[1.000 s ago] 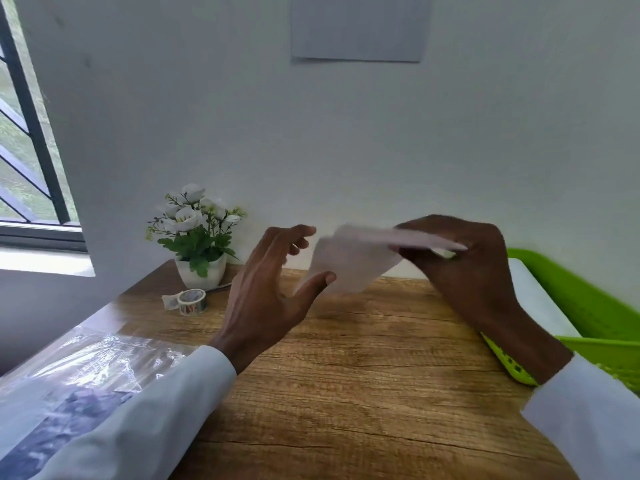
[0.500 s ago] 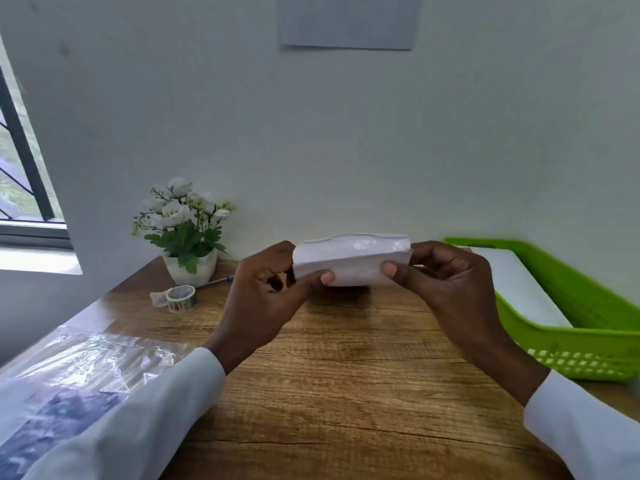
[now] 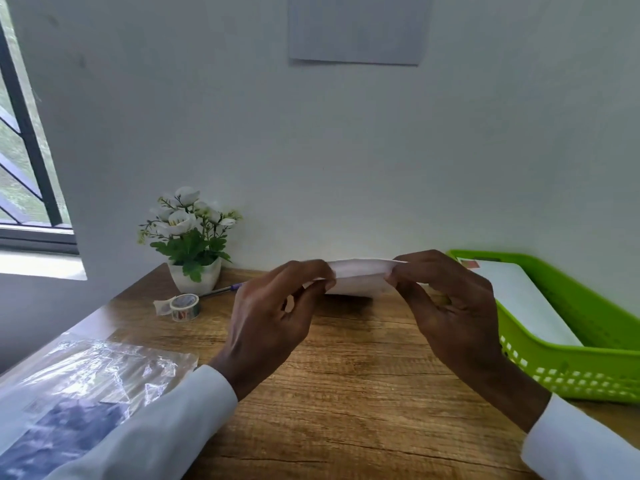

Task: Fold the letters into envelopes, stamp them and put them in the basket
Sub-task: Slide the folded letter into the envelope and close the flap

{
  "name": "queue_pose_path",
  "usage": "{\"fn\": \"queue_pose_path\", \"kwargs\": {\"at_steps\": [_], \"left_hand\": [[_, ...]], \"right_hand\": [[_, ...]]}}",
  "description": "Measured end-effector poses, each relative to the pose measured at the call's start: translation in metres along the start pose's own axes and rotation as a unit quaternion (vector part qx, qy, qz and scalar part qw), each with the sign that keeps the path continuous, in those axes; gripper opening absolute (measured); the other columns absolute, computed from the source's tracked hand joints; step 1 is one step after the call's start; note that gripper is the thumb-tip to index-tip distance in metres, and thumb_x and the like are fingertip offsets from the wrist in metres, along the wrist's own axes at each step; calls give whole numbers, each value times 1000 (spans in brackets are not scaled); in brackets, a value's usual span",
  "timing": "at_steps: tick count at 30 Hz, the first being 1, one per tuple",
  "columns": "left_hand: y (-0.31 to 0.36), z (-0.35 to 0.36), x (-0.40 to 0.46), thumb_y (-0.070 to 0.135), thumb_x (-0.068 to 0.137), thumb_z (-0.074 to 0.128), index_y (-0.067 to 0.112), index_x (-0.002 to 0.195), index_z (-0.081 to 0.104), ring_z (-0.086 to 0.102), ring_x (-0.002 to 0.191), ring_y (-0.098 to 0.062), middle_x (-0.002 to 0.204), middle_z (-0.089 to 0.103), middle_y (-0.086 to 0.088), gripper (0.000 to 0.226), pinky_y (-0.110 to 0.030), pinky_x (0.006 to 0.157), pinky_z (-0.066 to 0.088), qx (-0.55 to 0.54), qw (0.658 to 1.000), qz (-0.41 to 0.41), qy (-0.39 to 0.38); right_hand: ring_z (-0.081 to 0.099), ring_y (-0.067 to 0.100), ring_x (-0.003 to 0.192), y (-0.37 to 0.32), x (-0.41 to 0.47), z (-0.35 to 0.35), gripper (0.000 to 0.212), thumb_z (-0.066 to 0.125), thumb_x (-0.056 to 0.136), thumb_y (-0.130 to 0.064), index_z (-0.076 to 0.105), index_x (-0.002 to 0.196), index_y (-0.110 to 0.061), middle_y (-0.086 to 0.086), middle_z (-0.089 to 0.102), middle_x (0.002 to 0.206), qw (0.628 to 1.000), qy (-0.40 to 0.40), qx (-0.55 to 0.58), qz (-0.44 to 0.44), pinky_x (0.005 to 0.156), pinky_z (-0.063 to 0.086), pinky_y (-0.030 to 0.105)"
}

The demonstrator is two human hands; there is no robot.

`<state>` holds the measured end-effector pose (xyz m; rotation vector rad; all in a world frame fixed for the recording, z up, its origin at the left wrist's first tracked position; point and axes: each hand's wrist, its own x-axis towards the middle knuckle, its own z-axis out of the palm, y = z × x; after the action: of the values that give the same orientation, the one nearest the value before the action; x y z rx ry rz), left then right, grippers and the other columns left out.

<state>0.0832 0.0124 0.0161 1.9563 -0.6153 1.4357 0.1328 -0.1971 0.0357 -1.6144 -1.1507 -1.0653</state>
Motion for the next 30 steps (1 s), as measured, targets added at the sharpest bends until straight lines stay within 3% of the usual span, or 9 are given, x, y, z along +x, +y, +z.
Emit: {"fn": "queue_pose_path", "kwargs": {"at_steps": [6,13,17,19,22,26,30], "left_hand": [[-4,0,-4,2,84,73,16,104,72,54,73,8,89,72,4,25,-10,62,39,28,999,1,-20],[0,-1,0,11,83,76,15,96,77,60,74,3,96,70,7,13,-12,59,42,22,998,-47,-30],[3,-2,4,29,84,74,27,93,77,53,79,-10,104,59,11,10,-32,49,45,99,993,-48,-47],[7,0,5,33,85,70,26,94,77,50,82,-13,98,62,9,13,-35,53,44,146,987,-3,-75],[11,4,2,25,85,68,18,94,76,54,81,-17,89,69,3,14,-35,58,44,170,978,63,-108],[8,3,2,10,81,72,14,93,77,55,73,-16,82,67,2,14,-36,54,46,111,986,38,-115],[9,4,10,18,84,72,18,93,78,60,67,-13,74,64,5,10,-39,53,48,2,993,-45,-108]], "right_hand": [[68,2,87,-2,2,1,19,75,77,6,76,89,-8,-3,73,89,998,11,3,67,81,49,13],[70,3,81,1,3,-2,16,79,75,-3,76,83,-17,-8,75,85,978,-17,68,195,74,49,9],[66,11,99,6,2,0,9,81,76,-17,78,84,-19,-8,72,98,987,-60,4,150,86,48,20],[59,13,111,4,2,5,9,80,77,-23,78,86,-24,-11,69,103,988,-80,-26,128,92,44,22],[55,11,111,-3,1,12,11,76,79,-22,78,89,-23,-14,69,95,989,-110,-42,91,92,44,23],[57,8,102,-4,2,10,7,72,80,-33,74,86,-29,-16,68,85,984,-136,-39,110,84,46,27],[61,8,95,-1,5,8,9,78,75,-39,72,78,-34,-18,67,89,972,-113,14,208,82,47,23]]}}
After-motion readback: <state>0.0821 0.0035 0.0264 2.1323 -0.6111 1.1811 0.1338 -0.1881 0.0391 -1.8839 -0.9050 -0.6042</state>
